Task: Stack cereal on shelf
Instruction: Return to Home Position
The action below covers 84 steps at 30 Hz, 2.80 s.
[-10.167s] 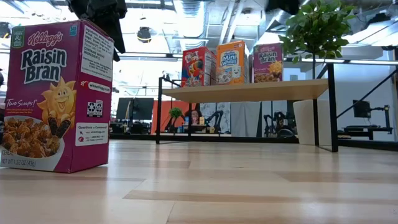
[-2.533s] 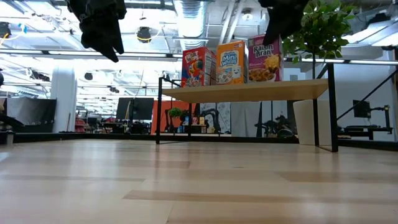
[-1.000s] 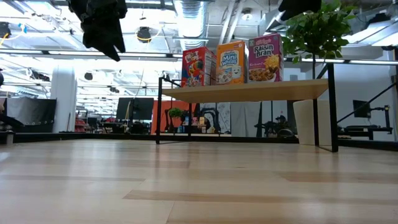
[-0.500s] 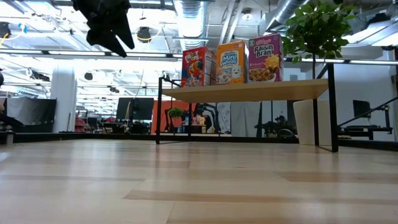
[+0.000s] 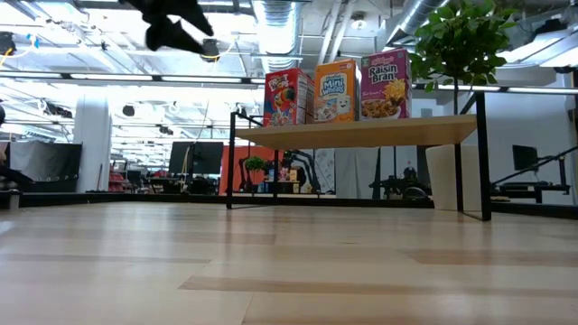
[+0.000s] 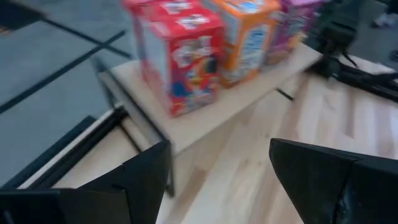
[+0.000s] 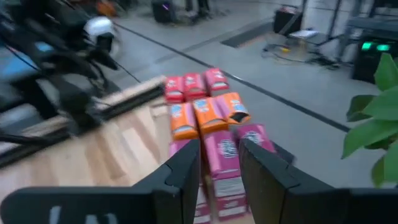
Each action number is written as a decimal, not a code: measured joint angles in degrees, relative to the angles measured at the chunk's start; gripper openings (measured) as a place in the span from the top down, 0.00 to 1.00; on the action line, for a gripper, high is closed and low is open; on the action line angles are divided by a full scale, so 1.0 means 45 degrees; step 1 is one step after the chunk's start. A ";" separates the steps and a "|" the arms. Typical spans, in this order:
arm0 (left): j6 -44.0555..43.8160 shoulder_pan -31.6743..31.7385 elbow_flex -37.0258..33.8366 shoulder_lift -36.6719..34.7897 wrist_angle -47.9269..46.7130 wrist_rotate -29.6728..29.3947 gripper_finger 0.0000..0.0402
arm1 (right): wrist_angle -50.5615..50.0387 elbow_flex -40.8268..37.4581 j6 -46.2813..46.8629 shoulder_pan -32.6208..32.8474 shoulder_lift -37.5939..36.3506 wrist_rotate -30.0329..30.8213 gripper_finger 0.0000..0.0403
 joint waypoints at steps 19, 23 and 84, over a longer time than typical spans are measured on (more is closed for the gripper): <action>-0.3470 -0.1056 -0.8413 -0.7665 0.6264 0.0579 0.34 | 0.5105 -0.8360 0.1173 -0.0180 -0.8366 -0.1041 0.61; -0.3693 -0.2183 -1.0070 -0.7726 0.8296 -0.0281 0.34 | 0.5917 -1.0333 0.1874 -0.0176 -0.9151 -0.1593 0.61; -0.3484 -0.7488 -1.0071 -1.1367 0.2262 -0.5036 0.34 | 0.8909 -1.4450 0.0515 0.2642 -0.9163 -0.5616 0.66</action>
